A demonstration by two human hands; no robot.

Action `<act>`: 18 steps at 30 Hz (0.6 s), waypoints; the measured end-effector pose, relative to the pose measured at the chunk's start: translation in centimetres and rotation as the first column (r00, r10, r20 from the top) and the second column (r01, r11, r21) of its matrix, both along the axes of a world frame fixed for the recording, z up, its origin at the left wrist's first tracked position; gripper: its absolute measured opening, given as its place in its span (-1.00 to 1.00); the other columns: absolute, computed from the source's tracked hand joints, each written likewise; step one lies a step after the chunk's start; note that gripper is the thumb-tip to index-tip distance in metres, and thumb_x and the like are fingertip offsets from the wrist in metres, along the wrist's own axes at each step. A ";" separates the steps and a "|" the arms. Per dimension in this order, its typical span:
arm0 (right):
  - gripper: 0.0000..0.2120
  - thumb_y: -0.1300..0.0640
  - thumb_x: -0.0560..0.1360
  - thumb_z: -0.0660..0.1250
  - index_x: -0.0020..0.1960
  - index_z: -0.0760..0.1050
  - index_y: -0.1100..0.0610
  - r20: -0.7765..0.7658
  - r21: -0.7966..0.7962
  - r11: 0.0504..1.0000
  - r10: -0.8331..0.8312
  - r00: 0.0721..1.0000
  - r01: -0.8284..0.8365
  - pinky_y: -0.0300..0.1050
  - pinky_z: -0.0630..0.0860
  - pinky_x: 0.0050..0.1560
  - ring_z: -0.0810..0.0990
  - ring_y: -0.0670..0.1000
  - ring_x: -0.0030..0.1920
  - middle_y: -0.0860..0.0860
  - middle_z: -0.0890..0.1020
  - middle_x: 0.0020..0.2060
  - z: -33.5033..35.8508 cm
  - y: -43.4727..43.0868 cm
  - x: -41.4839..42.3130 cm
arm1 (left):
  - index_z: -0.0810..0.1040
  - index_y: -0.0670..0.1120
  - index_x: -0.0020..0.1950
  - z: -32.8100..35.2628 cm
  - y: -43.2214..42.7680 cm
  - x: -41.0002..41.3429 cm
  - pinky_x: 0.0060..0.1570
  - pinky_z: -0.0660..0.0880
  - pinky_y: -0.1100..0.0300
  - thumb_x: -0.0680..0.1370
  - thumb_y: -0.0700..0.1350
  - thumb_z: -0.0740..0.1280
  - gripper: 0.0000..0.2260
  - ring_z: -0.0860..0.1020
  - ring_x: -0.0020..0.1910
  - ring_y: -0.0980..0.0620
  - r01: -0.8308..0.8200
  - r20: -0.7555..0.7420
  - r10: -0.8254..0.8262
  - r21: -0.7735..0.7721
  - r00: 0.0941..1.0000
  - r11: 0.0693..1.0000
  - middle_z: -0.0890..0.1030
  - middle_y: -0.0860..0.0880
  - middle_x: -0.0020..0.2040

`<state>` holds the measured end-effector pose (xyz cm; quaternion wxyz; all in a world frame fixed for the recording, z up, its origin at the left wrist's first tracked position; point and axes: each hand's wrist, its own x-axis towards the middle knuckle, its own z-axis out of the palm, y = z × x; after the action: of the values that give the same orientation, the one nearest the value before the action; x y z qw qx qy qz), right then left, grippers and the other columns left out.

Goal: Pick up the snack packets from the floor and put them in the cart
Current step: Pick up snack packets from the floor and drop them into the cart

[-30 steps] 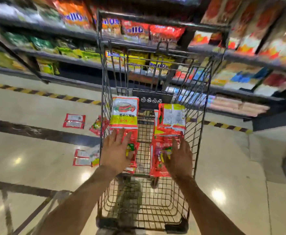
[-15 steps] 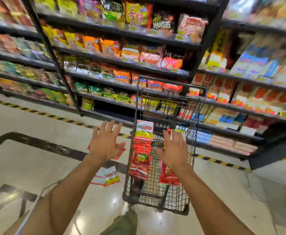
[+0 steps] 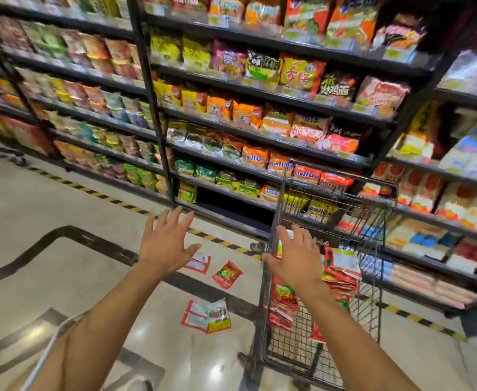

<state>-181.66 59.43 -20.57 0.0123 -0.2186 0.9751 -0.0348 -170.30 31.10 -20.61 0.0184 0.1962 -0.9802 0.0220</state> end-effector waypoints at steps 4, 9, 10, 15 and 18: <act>-0.21 -0.39 0.52 0.21 0.61 0.18 -0.01 0.020 0.026 0.999 -0.042 0.999 0.042 0.23 0.31 0.50 0.20 0.24 0.58 0.15 0.28 0.57 -1.6 -7.4 0.5 | 0.08 0.17 0.64 -0.9 -8.5 0.3 0.53 0.12 -0.20 0.53 0.41 0.18 -0.26 0.12 0.63 -0.15 0.046 0.027 -0.046 -0.001 0.999 0.999 0.14 -0.02 0.67; -0.19 -0.47 0.49 0.12 0.58 0.21 -0.01 0.045 0.005 0.991 -0.137 0.990 0.137 0.20 0.40 0.43 0.28 0.21 0.51 0.12 0.34 0.50 -3.1 -16.6 1.7 | 0.03 0.17 0.65 -1.5 -18.7 -0.6 0.56 0.09 -0.23 0.56 0.41 0.15 -0.26 0.07 0.64 -0.15 0.151 0.072 -0.152 0.023 0.986 0.988 0.09 -0.02 0.68; -0.20 -0.46 0.50 0.14 0.58 0.21 -0.01 0.057 -0.003 0.988 -0.157 0.986 0.158 0.20 0.41 0.42 0.28 0.20 0.51 0.11 0.34 0.50 -3.1 -18.1 1.9 | 0.03 0.17 0.65 -1.6 -20.4 -1.0 0.56 0.09 -0.23 0.56 0.41 0.14 -0.27 0.06 0.64 -0.15 0.168 0.079 -0.170 0.029 0.982 0.985 0.09 -0.02 0.68; -0.24 -0.43 0.53 0.18 0.57 0.20 -0.01 0.086 -0.004 0.973 -0.229 0.970 0.230 0.14 0.41 0.39 0.29 0.17 0.49 0.09 0.35 0.48 -4.5 -23.7 2.0 | 0.05 0.17 0.65 -3.1 -26.2 -3.9 0.56 0.07 -0.22 0.55 0.41 0.16 -0.26 0.08 0.64 -0.14 0.229 0.085 -0.234 0.061 0.968 0.971 0.11 0.00 0.68; -0.23 -0.42 0.52 0.21 0.56 0.20 0.00 0.143 0.015 0.957 -0.288 0.947 0.289 0.16 0.45 0.38 0.32 0.19 0.47 0.10 0.38 0.46 -6.0 -25.8 0.7 | 0.07 0.16 0.65 -5.0 -28.1 -6.7 0.56 0.07 -0.23 0.54 0.41 0.18 -0.25 0.10 0.64 -0.15 0.274 0.119 -0.281 0.072 0.953 0.959 0.14 -0.02 0.67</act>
<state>-180.95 33.62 -26.60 0.0764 -0.0706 0.9931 -0.0546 -177.04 2.99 -25.61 -0.0467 0.0554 -0.9974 0.0049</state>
